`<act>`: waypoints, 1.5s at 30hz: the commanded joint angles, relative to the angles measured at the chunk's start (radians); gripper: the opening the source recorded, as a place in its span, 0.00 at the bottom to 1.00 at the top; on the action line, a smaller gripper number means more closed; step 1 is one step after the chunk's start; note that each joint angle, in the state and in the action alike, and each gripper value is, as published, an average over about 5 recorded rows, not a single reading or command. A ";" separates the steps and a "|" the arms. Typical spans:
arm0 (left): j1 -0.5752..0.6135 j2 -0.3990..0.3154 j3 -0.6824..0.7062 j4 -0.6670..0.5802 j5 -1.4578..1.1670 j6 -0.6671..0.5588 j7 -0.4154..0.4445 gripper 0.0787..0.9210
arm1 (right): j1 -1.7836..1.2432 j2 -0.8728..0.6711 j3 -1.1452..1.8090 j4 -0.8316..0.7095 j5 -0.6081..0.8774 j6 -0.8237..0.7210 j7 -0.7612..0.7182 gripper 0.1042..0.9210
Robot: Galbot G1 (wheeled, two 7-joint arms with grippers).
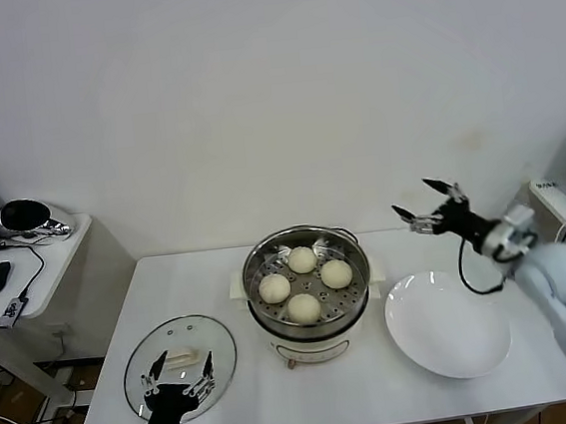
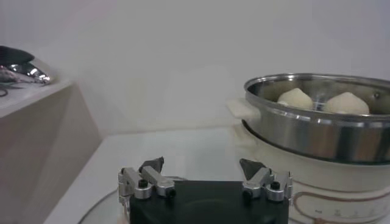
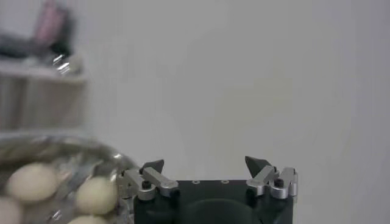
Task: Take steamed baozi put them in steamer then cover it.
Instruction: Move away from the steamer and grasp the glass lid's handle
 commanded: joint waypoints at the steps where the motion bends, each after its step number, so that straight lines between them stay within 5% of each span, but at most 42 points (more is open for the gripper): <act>1: -0.009 0.037 0.004 0.066 0.155 -0.122 -0.036 0.88 | -0.490 0.283 0.380 0.099 0.205 0.068 0.181 0.88; 8: -0.046 0.083 -0.009 0.191 0.722 -0.270 -0.144 0.88 | -0.557 0.353 0.381 0.084 0.181 0.082 0.183 0.88; 14: -0.054 0.187 0.042 0.328 1.130 -0.284 -0.423 0.88 | -0.560 0.368 0.365 0.102 0.169 0.081 0.161 0.88; 16: -0.055 0.226 0.057 0.359 1.175 -0.252 -0.458 0.88 | -0.554 0.371 0.361 0.103 0.169 0.075 0.153 0.88; 21: -0.047 0.306 0.097 0.354 1.181 -0.159 -0.379 0.88 | -0.539 0.371 0.346 0.103 0.166 0.071 0.150 0.88; 31: -0.133 0.217 0.090 0.456 1.292 -0.147 -0.425 0.88 | -0.531 0.386 0.317 0.116 0.169 0.064 0.152 0.88; 45: -0.192 0.195 0.112 0.523 1.318 -0.089 -0.379 0.88 | -0.529 0.386 0.314 0.108 0.145 0.063 0.144 0.88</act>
